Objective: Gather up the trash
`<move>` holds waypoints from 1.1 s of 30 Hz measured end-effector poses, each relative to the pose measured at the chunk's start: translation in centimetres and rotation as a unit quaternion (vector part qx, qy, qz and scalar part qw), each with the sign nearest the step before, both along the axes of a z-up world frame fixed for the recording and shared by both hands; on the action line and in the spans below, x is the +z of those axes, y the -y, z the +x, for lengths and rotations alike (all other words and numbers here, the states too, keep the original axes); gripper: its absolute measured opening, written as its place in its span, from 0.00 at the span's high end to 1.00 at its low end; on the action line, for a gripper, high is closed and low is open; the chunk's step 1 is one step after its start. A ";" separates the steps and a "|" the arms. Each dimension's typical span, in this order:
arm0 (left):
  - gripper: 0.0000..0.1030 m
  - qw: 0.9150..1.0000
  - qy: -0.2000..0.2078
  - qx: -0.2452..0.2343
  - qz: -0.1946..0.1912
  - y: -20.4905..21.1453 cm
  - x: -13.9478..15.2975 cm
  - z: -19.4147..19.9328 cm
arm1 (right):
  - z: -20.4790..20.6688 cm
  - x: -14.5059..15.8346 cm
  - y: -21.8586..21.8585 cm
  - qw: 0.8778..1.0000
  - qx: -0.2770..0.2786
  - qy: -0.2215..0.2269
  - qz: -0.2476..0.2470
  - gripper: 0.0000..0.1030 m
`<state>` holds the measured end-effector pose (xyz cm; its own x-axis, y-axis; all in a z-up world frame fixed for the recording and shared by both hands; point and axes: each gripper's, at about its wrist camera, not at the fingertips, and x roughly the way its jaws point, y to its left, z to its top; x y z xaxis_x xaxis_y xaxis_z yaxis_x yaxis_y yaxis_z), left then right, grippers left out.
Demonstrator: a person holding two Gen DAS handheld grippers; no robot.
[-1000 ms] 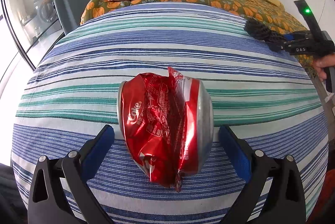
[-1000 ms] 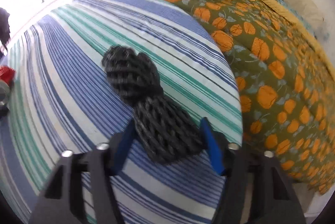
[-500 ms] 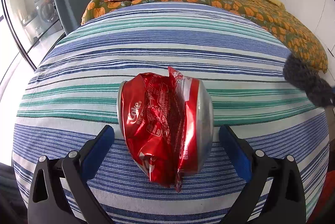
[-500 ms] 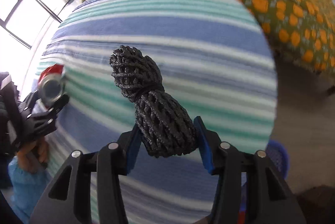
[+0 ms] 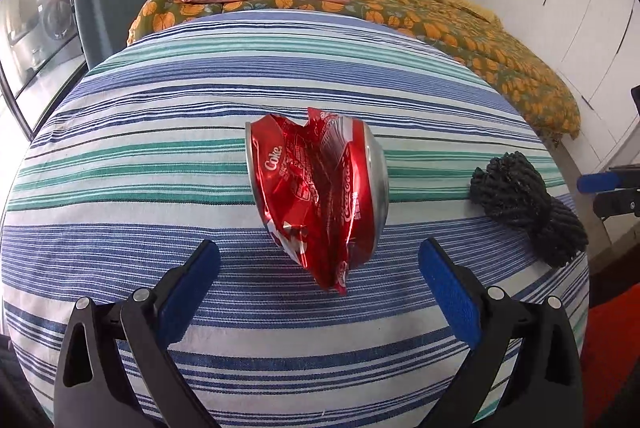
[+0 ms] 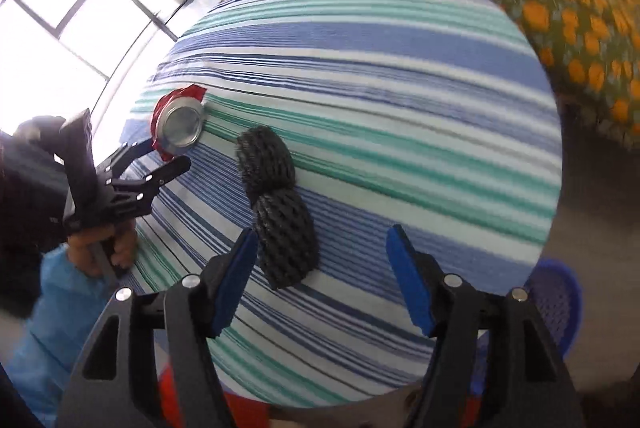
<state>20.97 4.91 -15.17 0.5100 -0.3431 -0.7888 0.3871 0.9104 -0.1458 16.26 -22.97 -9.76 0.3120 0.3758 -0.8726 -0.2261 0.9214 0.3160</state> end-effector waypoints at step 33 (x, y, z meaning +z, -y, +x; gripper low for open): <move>0.57 0.997 0.044 -0.057 -0.017 9.2 5.0 -6.0 | -8.9 -0.3 11.2 0.989 -0.119 0.079 0.041 0.71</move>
